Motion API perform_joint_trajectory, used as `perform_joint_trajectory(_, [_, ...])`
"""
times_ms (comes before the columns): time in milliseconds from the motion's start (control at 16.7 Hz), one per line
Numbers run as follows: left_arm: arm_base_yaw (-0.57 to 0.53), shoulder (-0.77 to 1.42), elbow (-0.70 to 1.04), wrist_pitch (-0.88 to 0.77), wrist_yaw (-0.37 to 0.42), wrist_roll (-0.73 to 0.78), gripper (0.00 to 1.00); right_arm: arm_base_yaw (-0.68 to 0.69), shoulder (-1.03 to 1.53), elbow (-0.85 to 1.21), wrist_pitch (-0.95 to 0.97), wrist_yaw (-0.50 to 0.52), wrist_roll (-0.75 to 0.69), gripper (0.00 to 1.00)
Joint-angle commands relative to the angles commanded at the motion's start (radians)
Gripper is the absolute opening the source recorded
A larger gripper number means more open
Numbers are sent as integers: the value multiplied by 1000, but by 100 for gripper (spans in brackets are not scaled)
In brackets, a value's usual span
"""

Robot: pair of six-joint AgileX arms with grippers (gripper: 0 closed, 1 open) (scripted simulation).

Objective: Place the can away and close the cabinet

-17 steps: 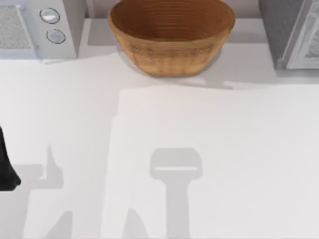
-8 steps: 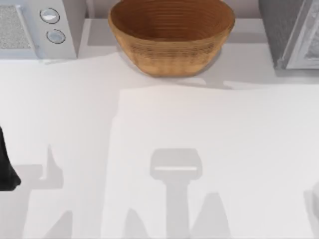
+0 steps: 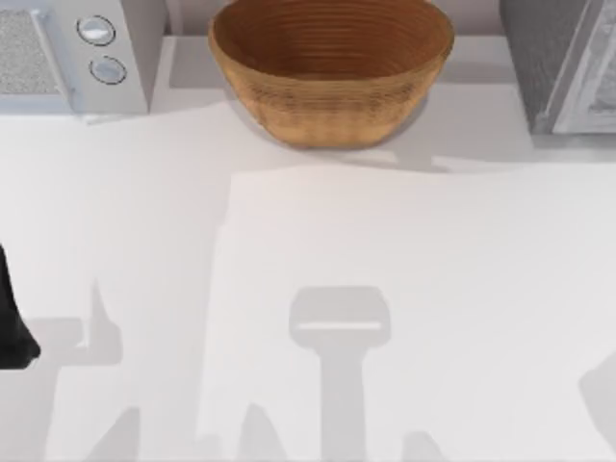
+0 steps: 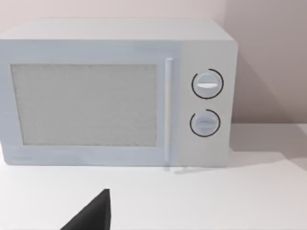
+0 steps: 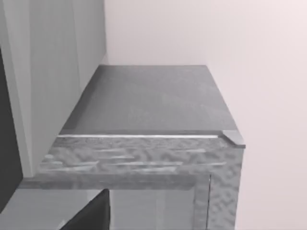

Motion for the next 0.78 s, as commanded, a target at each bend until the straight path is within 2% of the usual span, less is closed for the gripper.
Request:
perform_joint_trajectory(180, [0, 0, 0, 0, 0, 0, 100, -3, 2, 1, 3, -1, 0, 100])
perform_joint_trajectory(360, [0, 0, 0, 0, 0, 0, 100, 52, 0, 10, 3, 63, 5, 100])
perform_joint_trajectory(540, [0, 0, 0, 0, 0, 0, 100, 185, -5, 17, 0, 212, 16, 100])
perform_joint_trajectory(780, [0, 0, 0, 0, 0, 0, 100, 463, -14, 13, -9, 501, 31, 100])
